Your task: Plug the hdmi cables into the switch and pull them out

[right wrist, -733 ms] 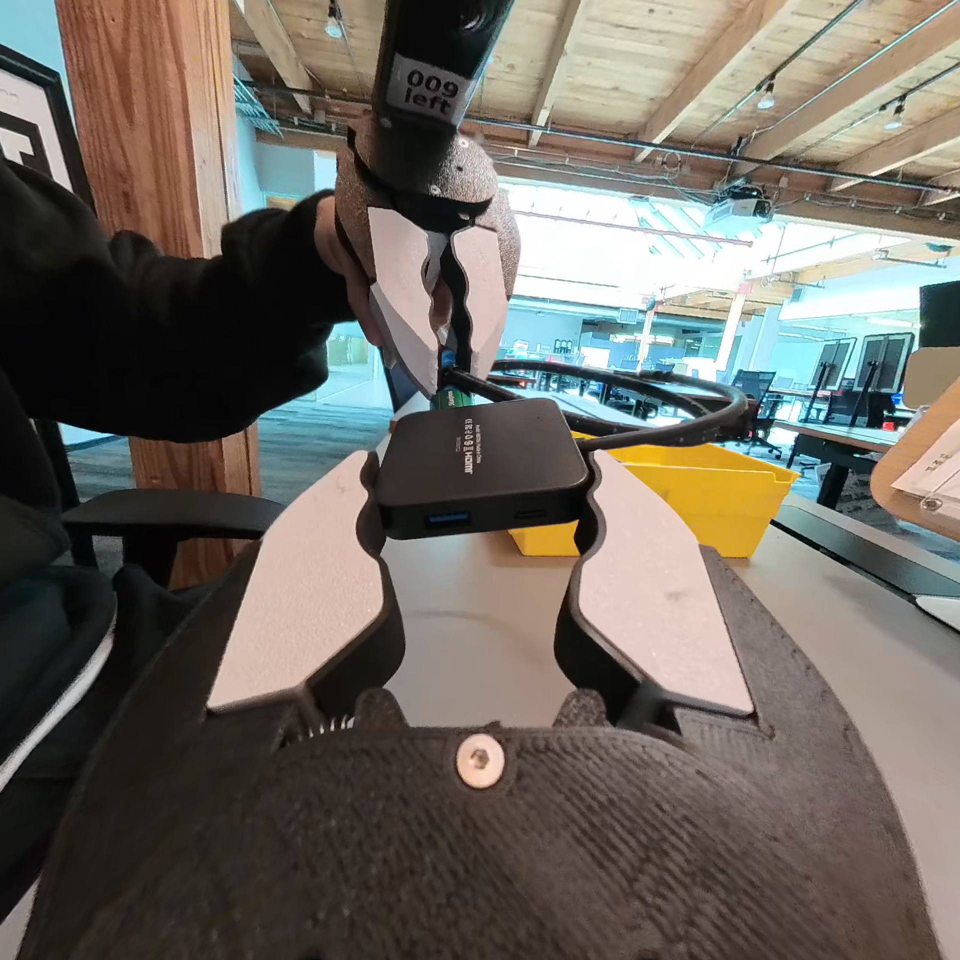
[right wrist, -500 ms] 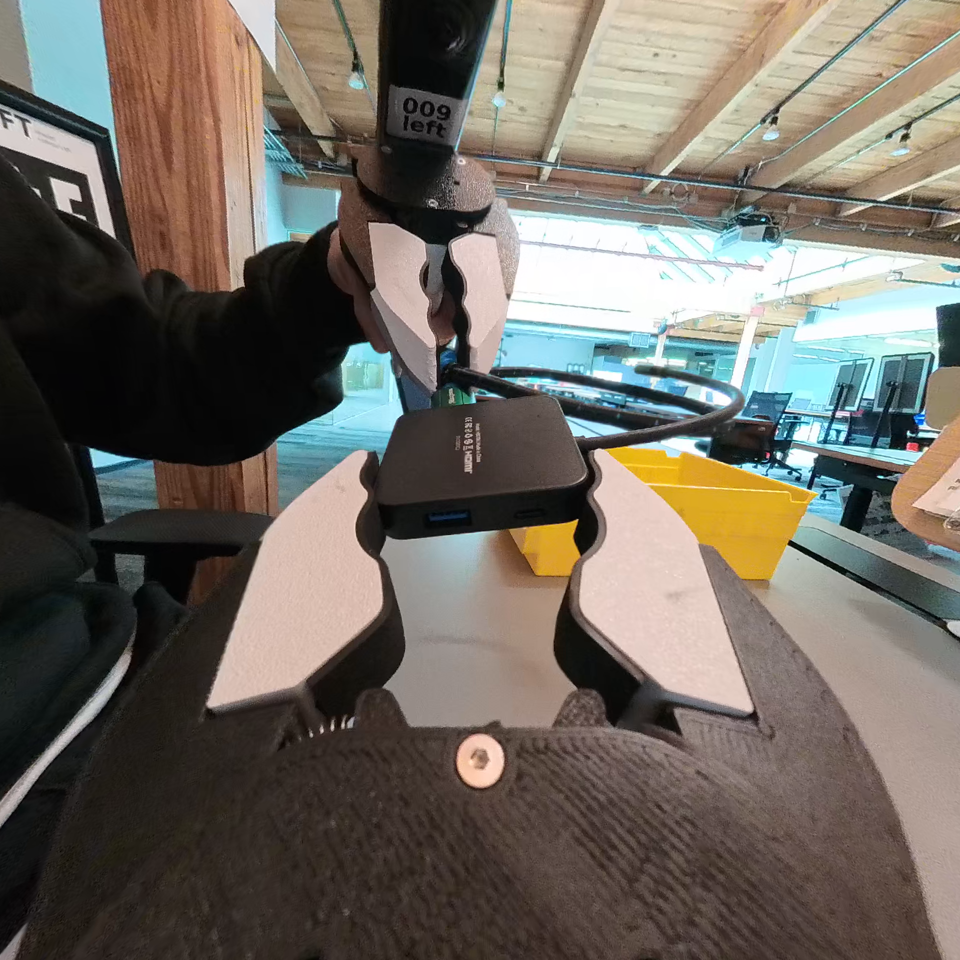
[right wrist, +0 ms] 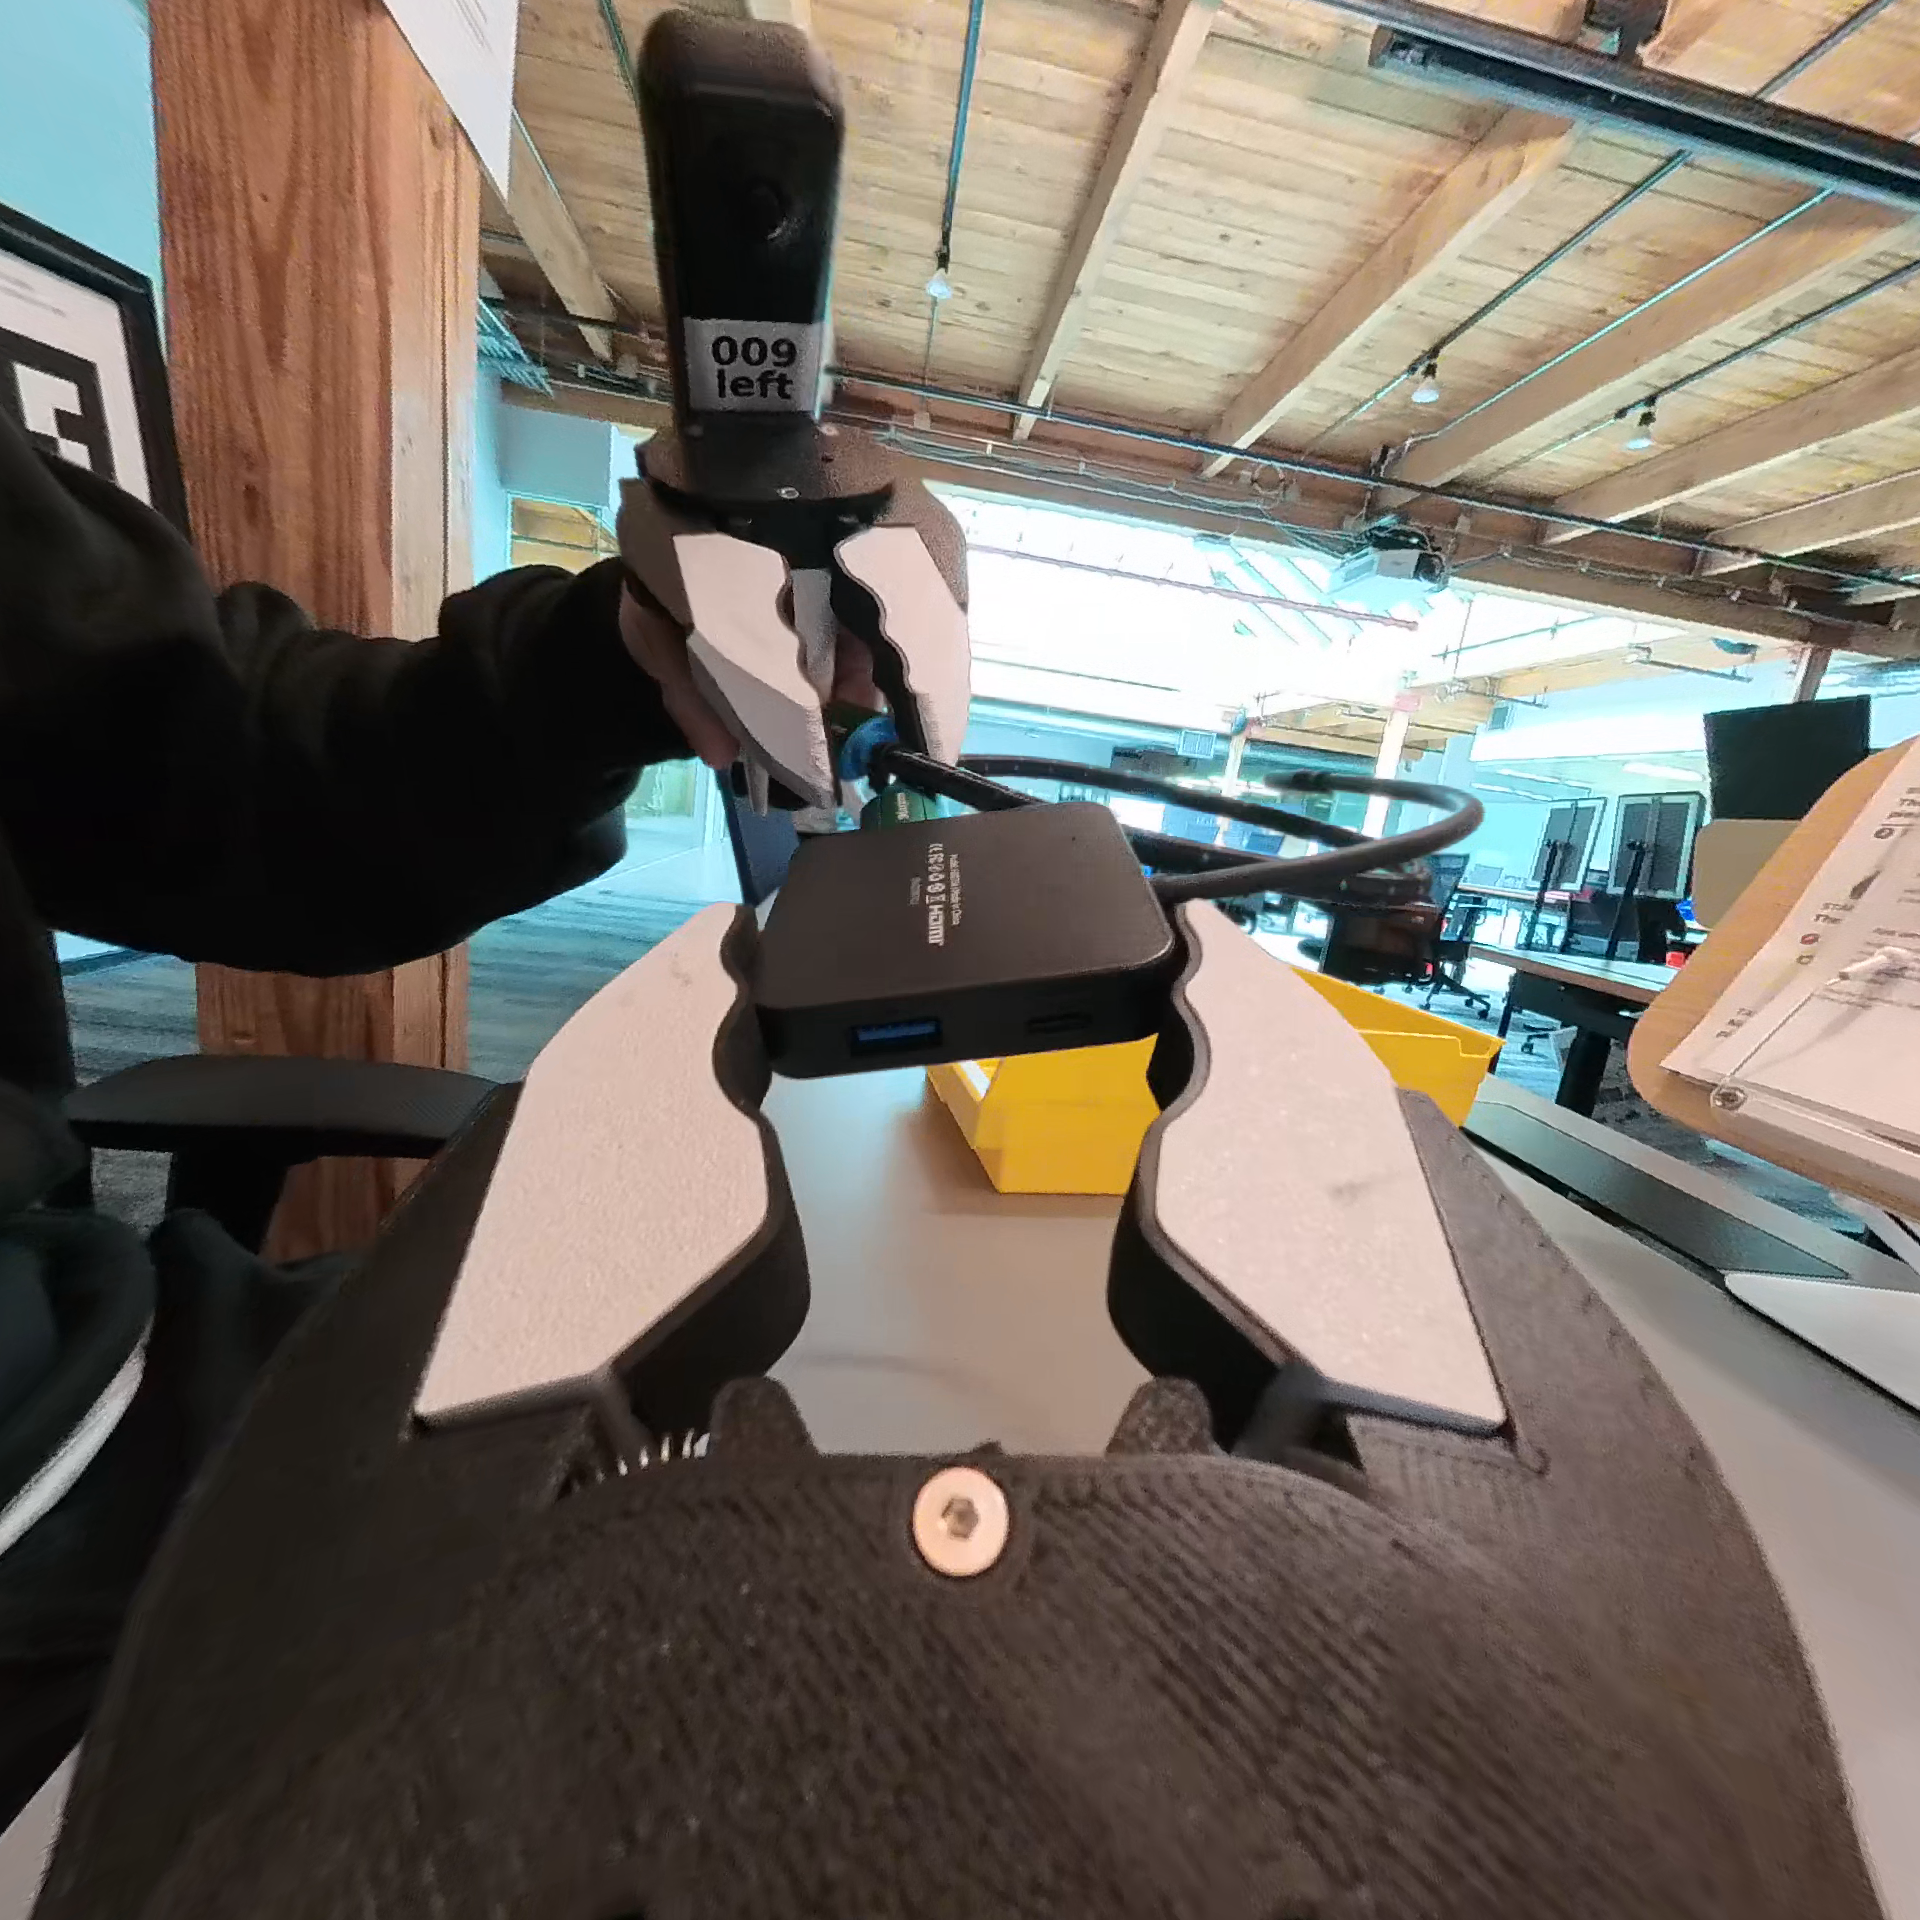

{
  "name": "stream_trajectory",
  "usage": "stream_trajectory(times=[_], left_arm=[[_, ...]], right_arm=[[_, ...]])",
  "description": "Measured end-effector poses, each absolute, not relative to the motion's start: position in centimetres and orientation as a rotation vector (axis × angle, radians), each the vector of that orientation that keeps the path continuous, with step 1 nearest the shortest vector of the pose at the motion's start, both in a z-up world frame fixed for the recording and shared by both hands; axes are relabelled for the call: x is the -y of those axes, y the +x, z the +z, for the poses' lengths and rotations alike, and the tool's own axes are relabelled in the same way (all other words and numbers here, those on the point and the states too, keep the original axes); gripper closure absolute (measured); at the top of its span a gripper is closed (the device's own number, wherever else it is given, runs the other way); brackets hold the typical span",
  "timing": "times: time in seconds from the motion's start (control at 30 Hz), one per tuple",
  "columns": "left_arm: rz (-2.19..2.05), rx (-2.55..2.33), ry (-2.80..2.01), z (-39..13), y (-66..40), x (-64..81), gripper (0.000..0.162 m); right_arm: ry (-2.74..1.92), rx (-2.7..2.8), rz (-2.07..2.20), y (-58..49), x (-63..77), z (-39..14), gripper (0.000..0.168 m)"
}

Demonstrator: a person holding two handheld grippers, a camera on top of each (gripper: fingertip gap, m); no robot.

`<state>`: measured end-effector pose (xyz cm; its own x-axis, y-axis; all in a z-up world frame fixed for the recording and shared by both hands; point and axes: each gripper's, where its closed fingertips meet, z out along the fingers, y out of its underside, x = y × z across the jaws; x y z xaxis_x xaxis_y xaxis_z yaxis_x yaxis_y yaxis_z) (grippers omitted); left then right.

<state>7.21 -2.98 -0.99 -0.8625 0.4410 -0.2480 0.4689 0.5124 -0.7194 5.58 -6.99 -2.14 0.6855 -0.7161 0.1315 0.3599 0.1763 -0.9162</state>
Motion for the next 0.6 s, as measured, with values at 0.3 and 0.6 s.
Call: stream_trajectory(times=[0.3,0.6], left_arm=[[-1.084,-2.615,0.861,-2.9,8.4,3.0,0.143],[-0.975,-2.64,1.022,-3.5,7.8,2.3,0.145]], right_arm=[[-1.206,-0.373,-0.784,5.8,6.7,-2.7,0.095],[-1.229,-0.346,-0.681,5.3,5.5,-3.2,0.094]])
